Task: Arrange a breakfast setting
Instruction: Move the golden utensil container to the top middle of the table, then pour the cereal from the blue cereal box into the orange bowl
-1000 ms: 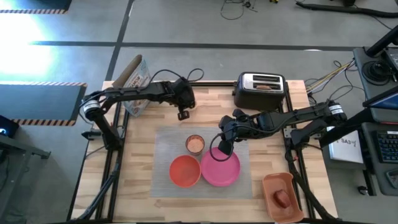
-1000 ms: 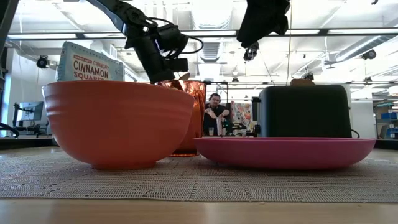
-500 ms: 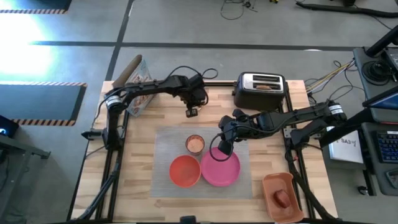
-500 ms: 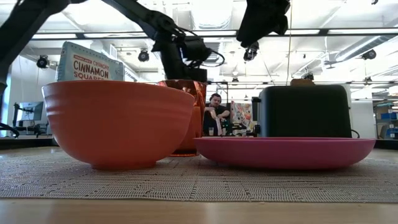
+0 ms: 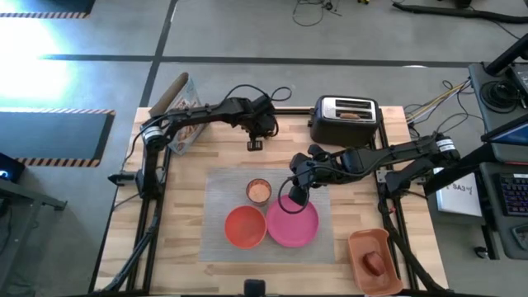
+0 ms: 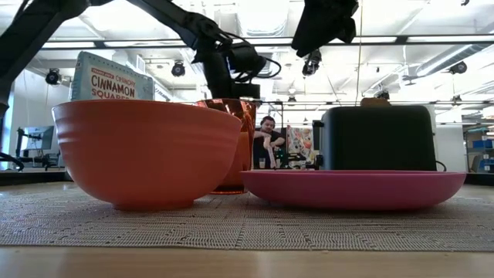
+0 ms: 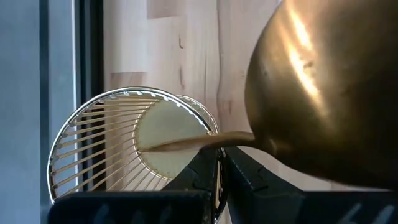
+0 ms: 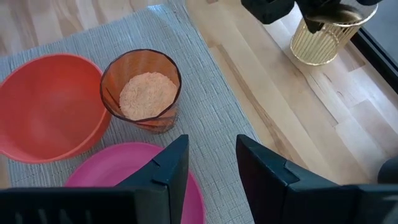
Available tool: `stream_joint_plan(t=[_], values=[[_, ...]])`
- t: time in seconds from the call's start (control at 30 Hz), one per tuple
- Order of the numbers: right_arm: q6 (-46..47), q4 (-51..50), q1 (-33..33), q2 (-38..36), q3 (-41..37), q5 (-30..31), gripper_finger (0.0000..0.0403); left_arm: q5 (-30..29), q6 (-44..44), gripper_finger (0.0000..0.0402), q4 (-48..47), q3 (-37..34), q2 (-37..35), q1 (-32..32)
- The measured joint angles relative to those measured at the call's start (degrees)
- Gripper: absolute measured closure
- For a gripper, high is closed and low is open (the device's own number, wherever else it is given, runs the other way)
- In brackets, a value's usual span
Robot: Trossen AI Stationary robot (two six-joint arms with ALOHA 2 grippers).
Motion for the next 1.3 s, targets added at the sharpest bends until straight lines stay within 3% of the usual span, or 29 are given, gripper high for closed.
stream_joint_plan(t=[0.47,1.13,1.3], values=[[0.0,0.01,0.0,0.0,0.0,0.0,0.028,2.23,2.49,0.04,0.07,-0.02,0.04,1.88],[0.0,0.01,0.0,0.0,0.0,0.0,0.028,2.08,-2.87,0.0364,0.02,-0.03,-0.11,2.41],[0.01,0.02,0.0,0.0,0.0,0.0,0.028,1.37,-6.62,0.0362,-2.57,-0.08,-3.61,2.41]])
